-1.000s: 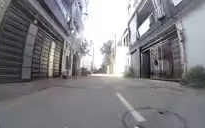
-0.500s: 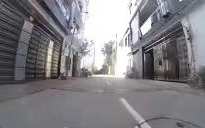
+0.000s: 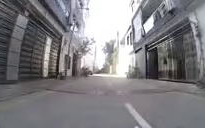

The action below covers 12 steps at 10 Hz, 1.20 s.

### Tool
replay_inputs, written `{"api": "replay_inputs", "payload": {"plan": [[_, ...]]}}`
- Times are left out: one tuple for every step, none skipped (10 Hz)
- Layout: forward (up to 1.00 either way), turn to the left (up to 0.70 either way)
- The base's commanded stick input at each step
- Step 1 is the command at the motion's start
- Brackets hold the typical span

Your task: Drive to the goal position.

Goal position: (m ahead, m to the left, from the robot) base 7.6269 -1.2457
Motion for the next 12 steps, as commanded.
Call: {"api": "replay_inputs", "payload": {"plan": [[0.85,0.0],[0.85,0.0],[0.85,0.0],[0.85,0.0],[0.85,0.0],[0.85,0.0],[0.85,0.0],[0.85,0.0],[0.85,0.0],[0.85,0.0],[0.85,0.0],[0.85,0.0]]}}
